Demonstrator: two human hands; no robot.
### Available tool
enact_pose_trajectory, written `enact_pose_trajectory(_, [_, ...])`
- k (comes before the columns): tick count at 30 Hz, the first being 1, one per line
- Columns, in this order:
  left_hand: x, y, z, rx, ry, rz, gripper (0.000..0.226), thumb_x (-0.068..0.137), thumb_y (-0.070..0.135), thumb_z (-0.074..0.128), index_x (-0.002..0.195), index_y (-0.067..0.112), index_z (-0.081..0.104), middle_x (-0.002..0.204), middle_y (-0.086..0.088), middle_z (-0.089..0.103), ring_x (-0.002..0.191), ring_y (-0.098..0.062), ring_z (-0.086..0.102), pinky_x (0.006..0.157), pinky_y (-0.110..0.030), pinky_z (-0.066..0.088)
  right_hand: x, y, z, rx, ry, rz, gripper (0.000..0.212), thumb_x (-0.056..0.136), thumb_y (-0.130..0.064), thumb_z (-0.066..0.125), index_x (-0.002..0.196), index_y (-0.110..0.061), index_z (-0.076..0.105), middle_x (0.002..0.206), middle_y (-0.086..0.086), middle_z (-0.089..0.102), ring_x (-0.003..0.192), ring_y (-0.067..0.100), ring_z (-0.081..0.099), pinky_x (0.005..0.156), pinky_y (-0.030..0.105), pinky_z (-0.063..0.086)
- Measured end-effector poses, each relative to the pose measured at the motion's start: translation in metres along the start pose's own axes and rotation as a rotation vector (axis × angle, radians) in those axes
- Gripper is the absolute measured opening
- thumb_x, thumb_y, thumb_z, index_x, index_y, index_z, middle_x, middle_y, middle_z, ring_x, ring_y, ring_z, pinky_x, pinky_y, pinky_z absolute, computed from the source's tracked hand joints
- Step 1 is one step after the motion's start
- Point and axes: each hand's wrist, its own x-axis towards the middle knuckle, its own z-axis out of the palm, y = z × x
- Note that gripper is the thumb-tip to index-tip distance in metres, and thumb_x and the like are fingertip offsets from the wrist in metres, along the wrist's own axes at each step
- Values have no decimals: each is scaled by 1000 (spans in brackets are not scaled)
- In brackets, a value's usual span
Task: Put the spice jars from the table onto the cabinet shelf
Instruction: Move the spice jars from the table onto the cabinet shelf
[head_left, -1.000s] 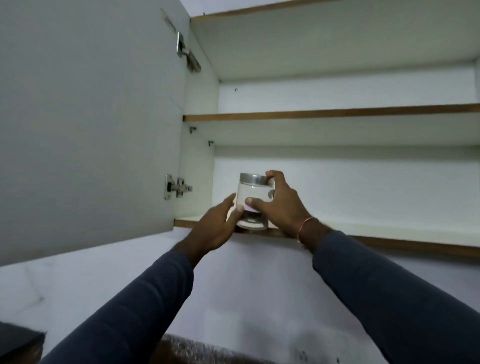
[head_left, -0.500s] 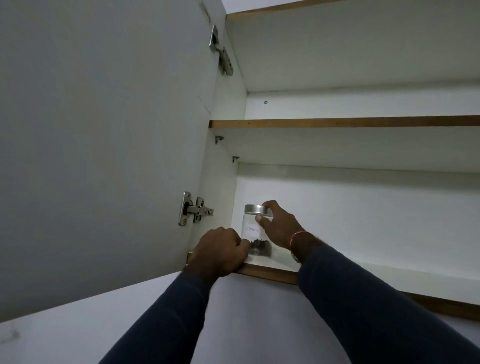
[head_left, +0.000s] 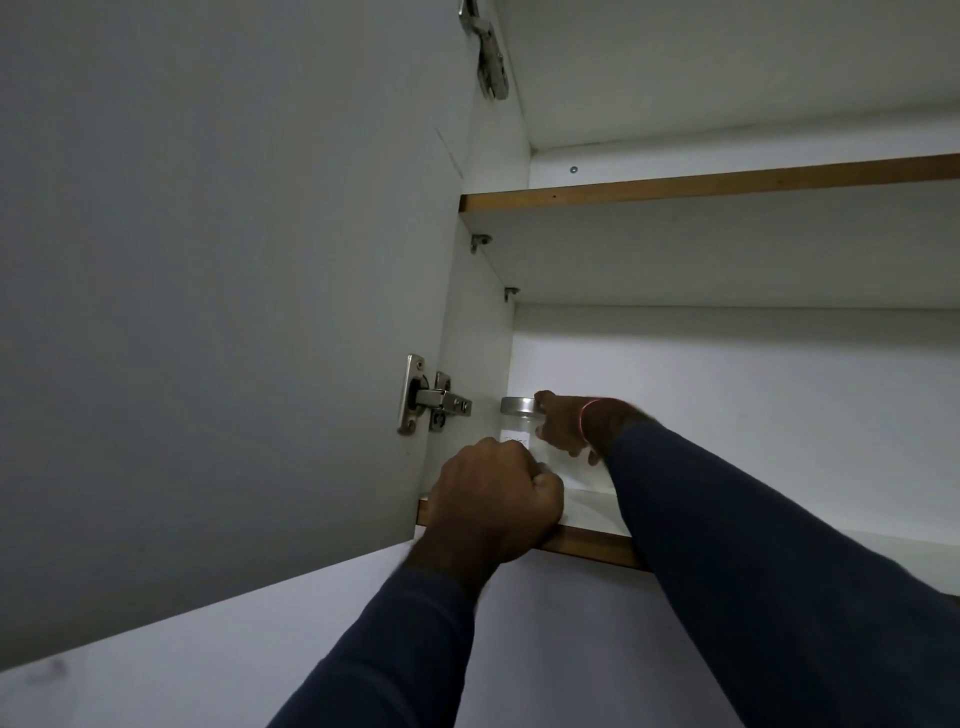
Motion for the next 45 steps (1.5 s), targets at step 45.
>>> enact_pose_trajectory(45, [-42,64,-23,-114,48,-209,30,83,19,46,66,2,65,70,-15,66,69,-31,60,60,-33,40,-267,2,13,-166,468,-386,19,97,-26,44,101,-16,60,96,7,68,92,31,60,75,38,36])
